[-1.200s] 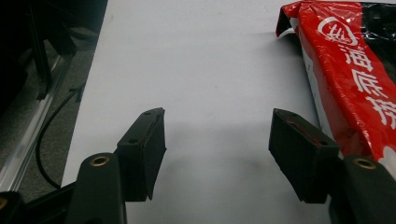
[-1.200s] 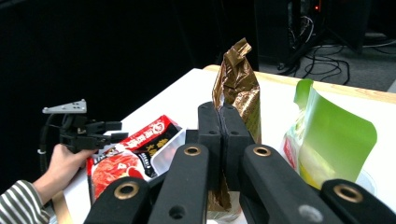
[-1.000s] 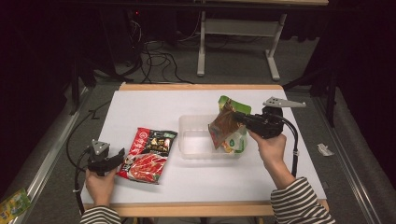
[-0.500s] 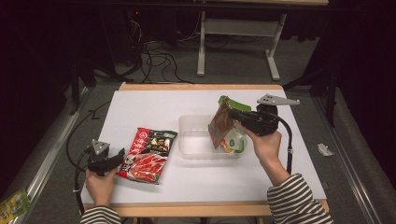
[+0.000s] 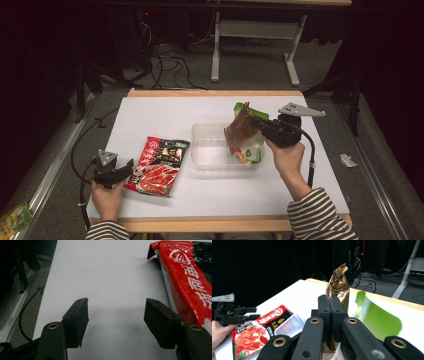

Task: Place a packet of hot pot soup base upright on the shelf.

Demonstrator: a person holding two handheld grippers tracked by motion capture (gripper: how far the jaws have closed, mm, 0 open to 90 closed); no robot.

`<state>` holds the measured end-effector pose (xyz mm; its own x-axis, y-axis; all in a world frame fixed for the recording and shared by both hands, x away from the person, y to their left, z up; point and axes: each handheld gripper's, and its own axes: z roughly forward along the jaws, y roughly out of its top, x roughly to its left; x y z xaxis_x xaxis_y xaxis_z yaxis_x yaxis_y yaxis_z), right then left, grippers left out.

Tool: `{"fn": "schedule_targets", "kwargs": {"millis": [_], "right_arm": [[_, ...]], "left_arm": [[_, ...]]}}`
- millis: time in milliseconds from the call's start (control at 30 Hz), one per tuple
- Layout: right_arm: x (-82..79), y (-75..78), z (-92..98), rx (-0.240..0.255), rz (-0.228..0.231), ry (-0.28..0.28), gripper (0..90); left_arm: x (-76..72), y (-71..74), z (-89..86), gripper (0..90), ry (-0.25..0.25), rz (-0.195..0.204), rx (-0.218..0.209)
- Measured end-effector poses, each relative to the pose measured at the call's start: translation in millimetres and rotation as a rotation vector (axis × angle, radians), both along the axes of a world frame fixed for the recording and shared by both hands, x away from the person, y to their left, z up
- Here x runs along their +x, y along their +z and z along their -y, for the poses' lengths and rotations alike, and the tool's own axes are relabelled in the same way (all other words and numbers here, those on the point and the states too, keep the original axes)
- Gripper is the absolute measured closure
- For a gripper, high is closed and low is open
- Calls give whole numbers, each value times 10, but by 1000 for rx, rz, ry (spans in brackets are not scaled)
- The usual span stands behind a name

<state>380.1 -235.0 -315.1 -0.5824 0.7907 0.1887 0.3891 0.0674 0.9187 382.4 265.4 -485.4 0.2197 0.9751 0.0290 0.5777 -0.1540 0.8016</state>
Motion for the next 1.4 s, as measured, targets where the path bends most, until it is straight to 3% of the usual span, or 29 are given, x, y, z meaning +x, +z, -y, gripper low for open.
{"fn": "schedule_targets", "kwargs": {"millis": [433,633,1100,1400], "right_arm": [[94,-144,-269,-96,-34,40,900],[168,-186,-265,-72,-48,38,900],[304,-220,-190,-83,-75,5,900],[381,-274,-212,-117,-95,-4,899]], "left_arm": [[-2,1,-3,367,-2,0,0],[-3,1,-3,366,-3,0,0],[-3,1,4,367,-2,2,4],[-2,0,3,367,-1,2,2]]}}
